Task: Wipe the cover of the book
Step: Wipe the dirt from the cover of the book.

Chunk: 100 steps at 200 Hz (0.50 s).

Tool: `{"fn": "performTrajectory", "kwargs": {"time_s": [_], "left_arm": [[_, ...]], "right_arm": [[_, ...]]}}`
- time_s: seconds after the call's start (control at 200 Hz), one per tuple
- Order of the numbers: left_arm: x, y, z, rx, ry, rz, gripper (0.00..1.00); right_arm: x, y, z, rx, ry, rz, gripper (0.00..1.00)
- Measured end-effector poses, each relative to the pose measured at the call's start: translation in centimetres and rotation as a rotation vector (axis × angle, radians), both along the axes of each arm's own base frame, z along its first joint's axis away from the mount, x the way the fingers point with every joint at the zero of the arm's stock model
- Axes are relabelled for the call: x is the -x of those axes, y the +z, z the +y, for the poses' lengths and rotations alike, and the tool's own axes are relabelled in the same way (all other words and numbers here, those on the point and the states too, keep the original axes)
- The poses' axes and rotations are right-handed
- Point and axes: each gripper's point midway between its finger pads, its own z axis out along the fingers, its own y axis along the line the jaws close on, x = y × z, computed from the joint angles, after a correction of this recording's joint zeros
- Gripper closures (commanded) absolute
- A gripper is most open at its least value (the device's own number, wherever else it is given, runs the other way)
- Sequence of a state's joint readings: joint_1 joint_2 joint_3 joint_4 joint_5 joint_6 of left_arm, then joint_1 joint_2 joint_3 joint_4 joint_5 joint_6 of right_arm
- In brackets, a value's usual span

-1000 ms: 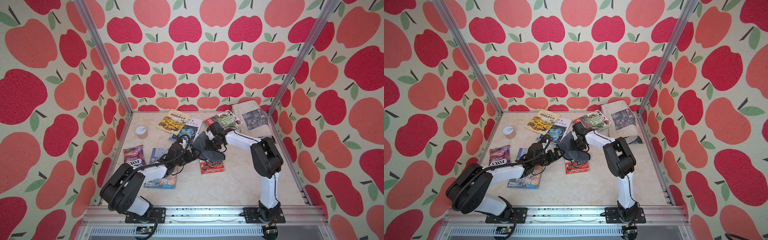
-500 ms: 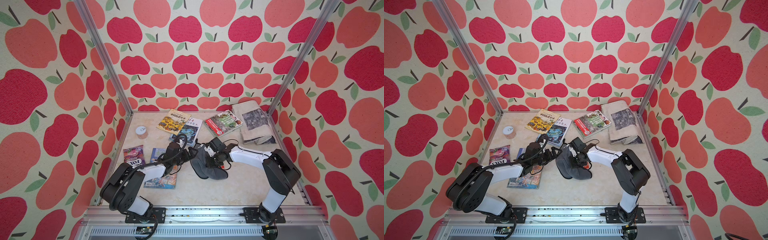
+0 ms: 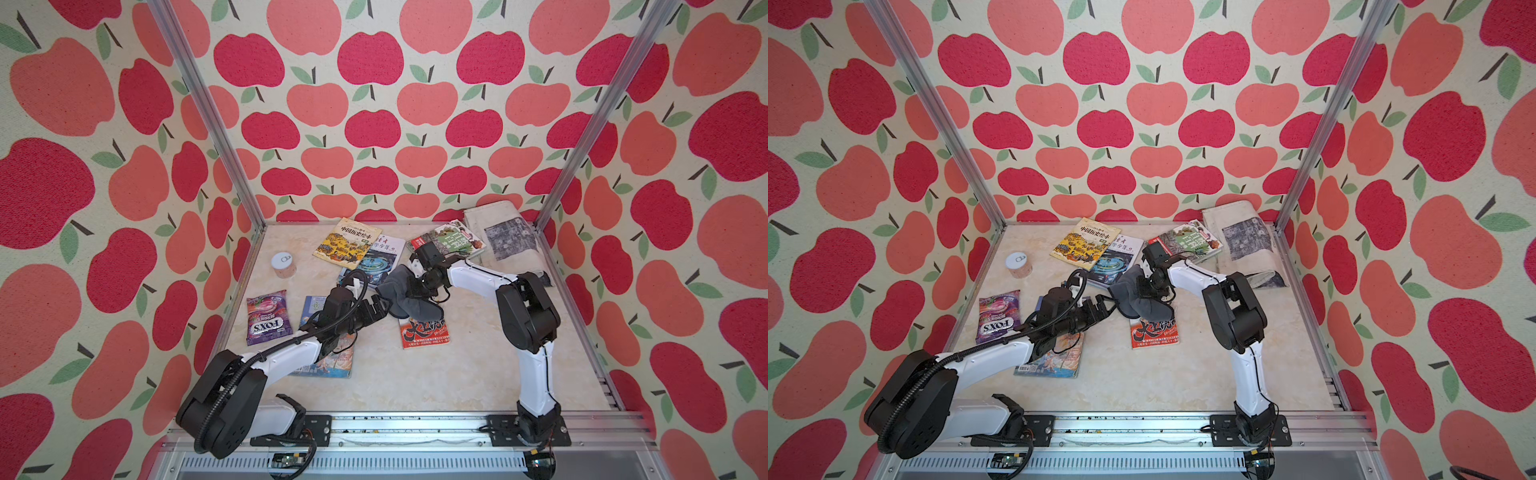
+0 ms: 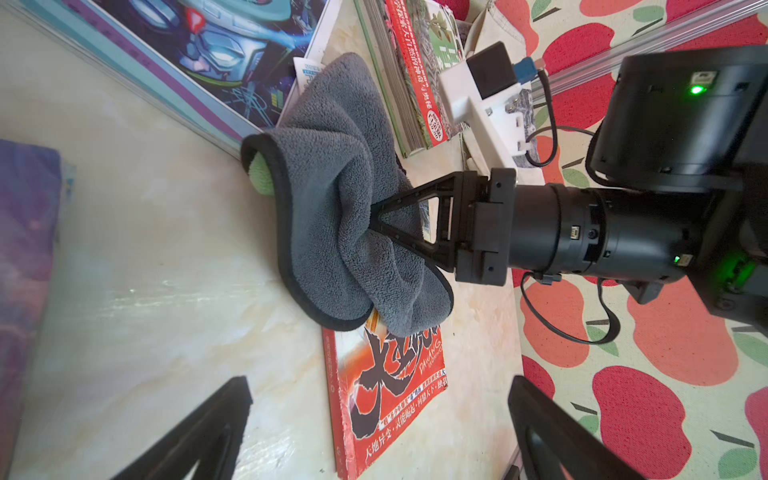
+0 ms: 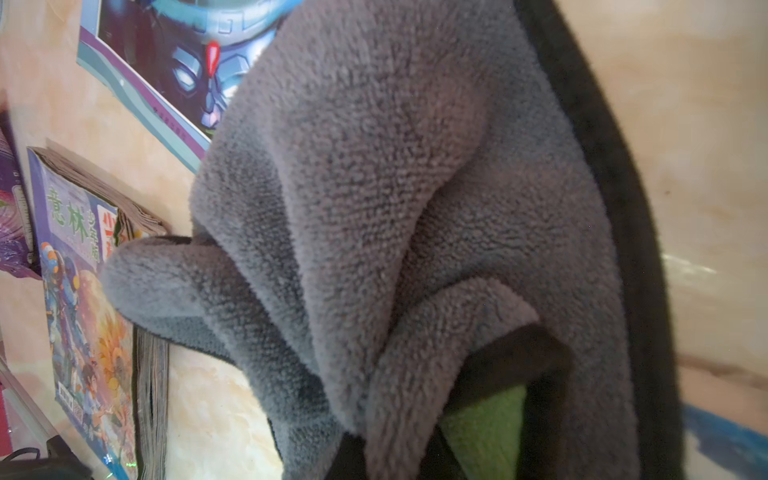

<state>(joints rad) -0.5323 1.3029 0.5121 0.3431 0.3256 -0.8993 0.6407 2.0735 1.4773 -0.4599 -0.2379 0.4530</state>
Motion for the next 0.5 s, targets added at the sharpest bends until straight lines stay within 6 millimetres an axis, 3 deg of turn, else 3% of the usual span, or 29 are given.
{"fn": "performTrajectory", "kwargs": {"time_s": [0.165,0.32,0.41,0.5], "left_arm": [[0.4,-1.2,0.3,-0.021,0.003,0.03,0.01],[0.2,-3.2,0.2,-0.043,0.002,0.069,0.01],[0.2,-4.3,0.0,-0.055,-0.005,0.095,0.01],[0.1,-4.9,-0.4,-0.063,-0.013,0.113,0.01]], "right_arm": [[3.5,-0.1,-1.1,-0.009,0.025,-0.012,1.0],[7.9,-0.3,-4.0,-0.007,0.037,0.001,1.0],[8.0,-0.3,-5.5,-0.008,0.008,0.009,1.0],[6.3,-0.2,-6.9,0.0,-0.039,0.011,1.0]]}}
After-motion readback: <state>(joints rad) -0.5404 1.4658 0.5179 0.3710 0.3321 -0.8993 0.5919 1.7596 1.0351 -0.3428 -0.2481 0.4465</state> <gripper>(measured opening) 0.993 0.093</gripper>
